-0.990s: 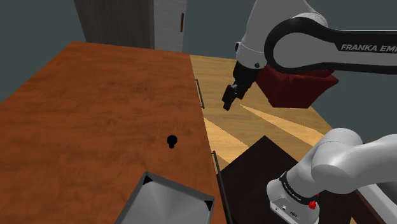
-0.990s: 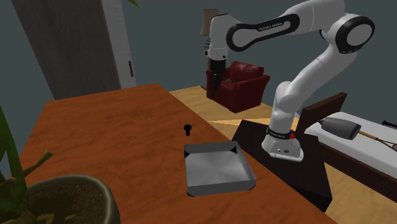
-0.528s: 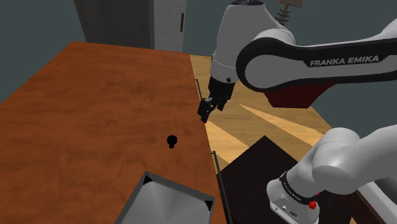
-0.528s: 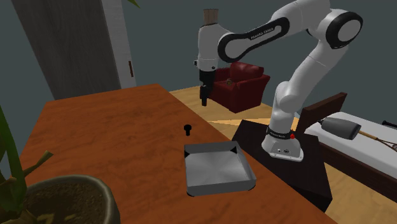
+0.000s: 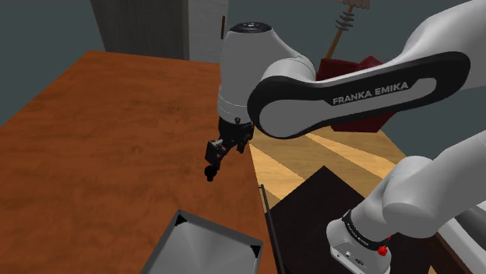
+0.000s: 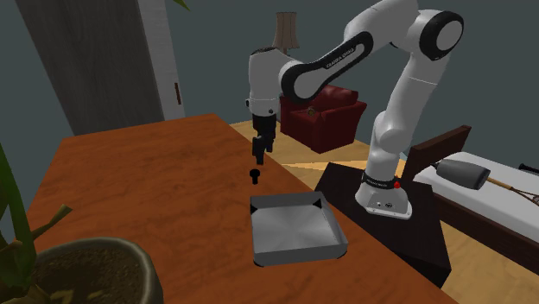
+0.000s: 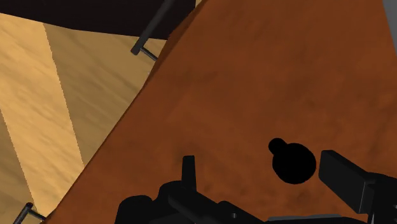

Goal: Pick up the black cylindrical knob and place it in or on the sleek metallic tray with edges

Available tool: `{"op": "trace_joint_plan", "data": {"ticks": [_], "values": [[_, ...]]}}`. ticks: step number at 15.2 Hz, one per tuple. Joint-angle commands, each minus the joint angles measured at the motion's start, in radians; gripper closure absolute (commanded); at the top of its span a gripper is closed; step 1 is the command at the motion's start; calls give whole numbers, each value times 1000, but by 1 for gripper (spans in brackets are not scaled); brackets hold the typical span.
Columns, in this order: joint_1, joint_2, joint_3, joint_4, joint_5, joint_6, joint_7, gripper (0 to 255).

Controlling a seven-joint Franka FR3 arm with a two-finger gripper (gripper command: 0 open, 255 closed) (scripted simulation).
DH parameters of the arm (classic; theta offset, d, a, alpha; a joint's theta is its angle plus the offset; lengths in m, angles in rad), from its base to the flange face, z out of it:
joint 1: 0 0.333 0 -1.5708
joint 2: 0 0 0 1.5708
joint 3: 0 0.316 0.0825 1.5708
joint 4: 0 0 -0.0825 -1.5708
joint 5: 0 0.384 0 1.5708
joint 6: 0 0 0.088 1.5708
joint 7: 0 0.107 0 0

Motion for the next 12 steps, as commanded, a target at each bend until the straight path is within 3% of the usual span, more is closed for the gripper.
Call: {"op": "trace_joint_plan", "data": {"ticks": [1,3,12], "values": [[2,79,35,50,-33,24,63,0],[8,151,62,95,-72,42,121,0],[11,208,67,42,-109,143,148,0]]}}
